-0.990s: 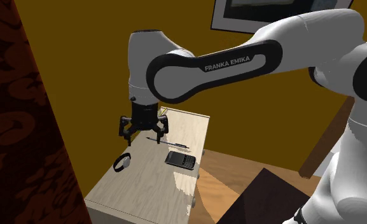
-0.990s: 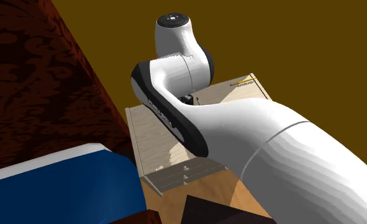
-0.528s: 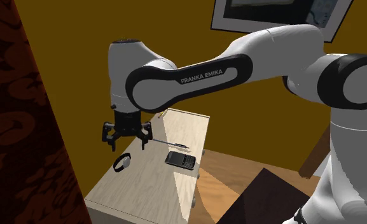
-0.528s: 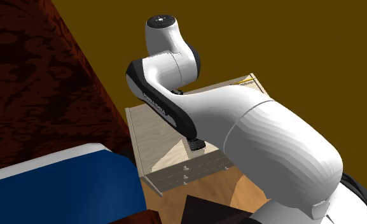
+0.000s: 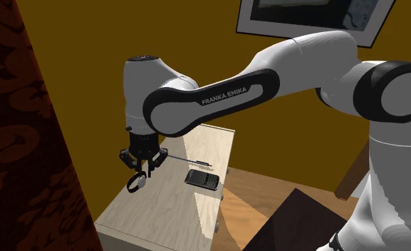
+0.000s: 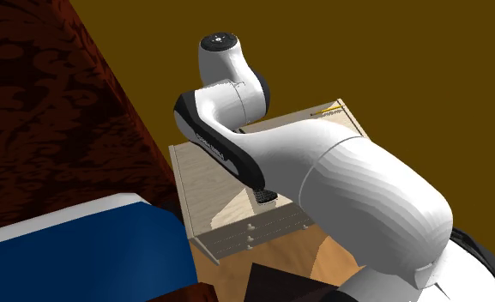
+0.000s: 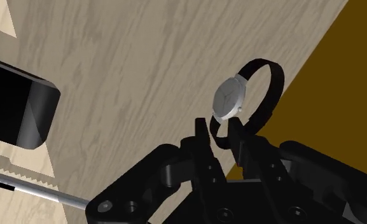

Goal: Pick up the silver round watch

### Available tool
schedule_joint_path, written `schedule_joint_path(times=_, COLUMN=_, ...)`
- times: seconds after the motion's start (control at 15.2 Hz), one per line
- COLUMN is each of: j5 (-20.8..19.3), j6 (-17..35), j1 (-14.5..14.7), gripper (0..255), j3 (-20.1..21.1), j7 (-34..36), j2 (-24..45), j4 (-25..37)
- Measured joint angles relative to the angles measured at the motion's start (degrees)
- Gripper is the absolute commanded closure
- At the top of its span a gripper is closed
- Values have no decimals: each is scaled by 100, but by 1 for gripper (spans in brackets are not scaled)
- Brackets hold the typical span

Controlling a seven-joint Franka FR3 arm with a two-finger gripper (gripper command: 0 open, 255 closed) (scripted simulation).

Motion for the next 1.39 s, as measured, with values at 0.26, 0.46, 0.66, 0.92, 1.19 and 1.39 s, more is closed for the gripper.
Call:
schedule_joint_path(times=0.26, j5=-6, j6=11, j1=2, gripper=255, j3=-6, j7=8, j2=14, j4=-20)
schedule_joint_path(times=0.46, j5=-7, j6=-17, j1=5, gripper=255, j3=-6, j7=3, j2=25, j4=18)
schedule_joint_path(times=0.66, j5=20, j6=-180, j1=8, gripper=255, j3=8, j7=-15, j2=-10, j4=151)
schedule_joint_path(times=0.92, j5=63, j6=-437, j1=10, gripper=255, j3=31, j7=-42, j2=-81, j4=346)
schedule_joint_path(times=1.19, j5=95, j6=-733, j1=18, gripper=255, j3=46, j7=-74, j2=-123, j4=608)
schedule_joint_path(times=1.39, j5=93, j6=-974, j1=58, gripper=255, j3=55, j7=-71, j2=-102, j4=871)
